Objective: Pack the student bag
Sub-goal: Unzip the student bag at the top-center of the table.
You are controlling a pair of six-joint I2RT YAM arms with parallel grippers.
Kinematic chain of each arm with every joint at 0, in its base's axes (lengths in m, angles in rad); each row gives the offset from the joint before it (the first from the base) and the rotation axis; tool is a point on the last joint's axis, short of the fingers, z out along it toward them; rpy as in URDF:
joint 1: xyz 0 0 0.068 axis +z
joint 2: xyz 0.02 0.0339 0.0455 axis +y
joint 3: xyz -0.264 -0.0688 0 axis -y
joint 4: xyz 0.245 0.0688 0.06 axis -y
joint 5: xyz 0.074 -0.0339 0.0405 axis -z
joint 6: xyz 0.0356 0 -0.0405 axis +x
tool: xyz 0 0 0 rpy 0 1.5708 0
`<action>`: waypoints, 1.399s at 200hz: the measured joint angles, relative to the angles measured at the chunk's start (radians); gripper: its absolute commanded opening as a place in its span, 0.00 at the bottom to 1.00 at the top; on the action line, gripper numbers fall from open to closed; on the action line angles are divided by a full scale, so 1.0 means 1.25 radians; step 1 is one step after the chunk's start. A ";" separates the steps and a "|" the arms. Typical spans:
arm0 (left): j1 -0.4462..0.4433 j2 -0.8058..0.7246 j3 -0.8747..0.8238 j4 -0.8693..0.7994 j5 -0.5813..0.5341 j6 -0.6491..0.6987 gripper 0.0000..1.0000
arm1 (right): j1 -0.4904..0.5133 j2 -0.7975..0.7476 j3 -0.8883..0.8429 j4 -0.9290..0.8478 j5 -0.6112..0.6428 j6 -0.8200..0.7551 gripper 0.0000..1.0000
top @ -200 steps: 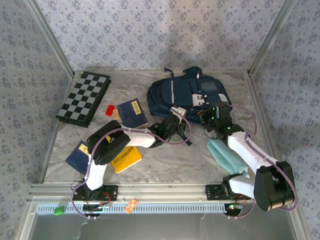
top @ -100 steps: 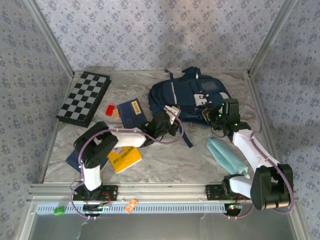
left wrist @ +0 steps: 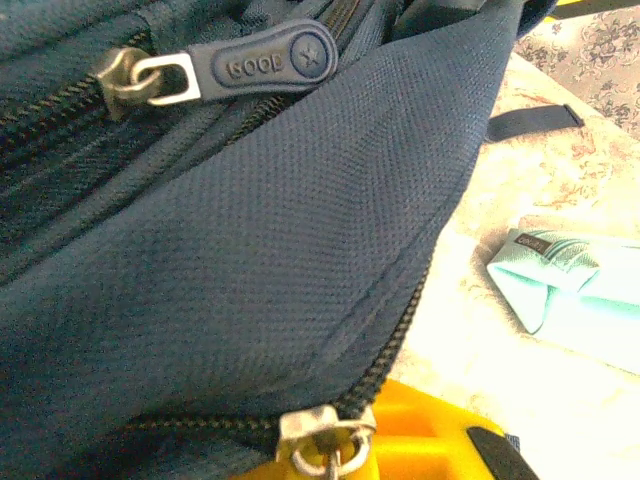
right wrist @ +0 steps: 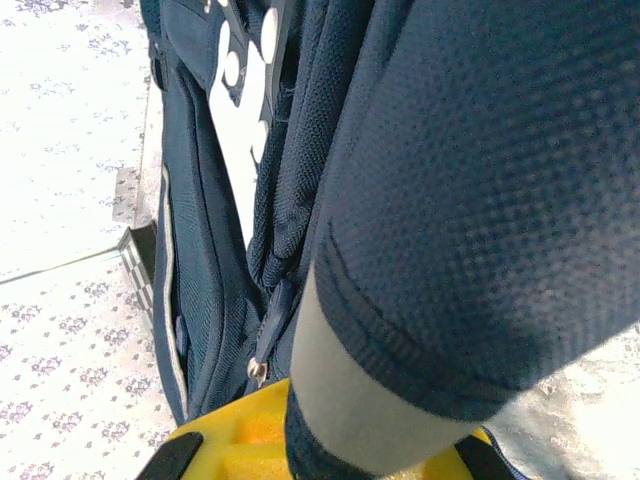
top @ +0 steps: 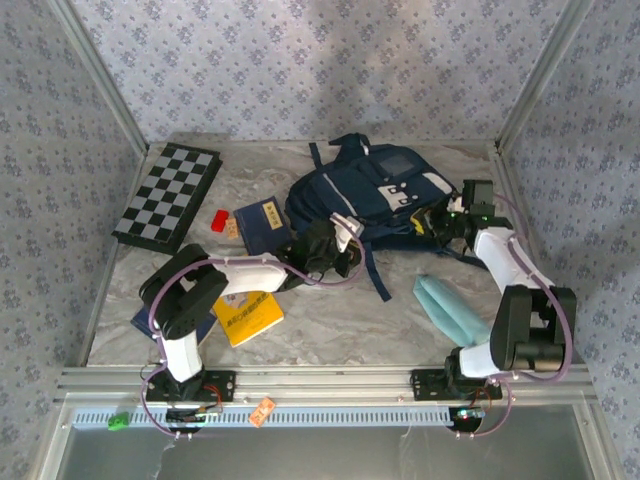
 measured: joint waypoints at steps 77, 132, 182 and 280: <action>0.000 0.011 0.044 -0.058 -0.010 -0.006 0.00 | -0.047 0.099 0.073 -0.045 -0.047 -0.042 0.06; 0.002 0.060 0.128 -0.161 -0.073 -0.120 0.00 | -0.035 -0.002 -0.036 0.063 0.035 0.004 0.58; 0.002 0.073 0.164 -0.239 -0.073 -0.216 0.00 | 0.048 -0.180 -0.172 0.096 0.056 0.091 0.86; -0.005 0.073 0.196 -0.294 -0.066 -0.253 0.00 | 0.269 0.009 -0.231 0.356 0.162 0.333 0.54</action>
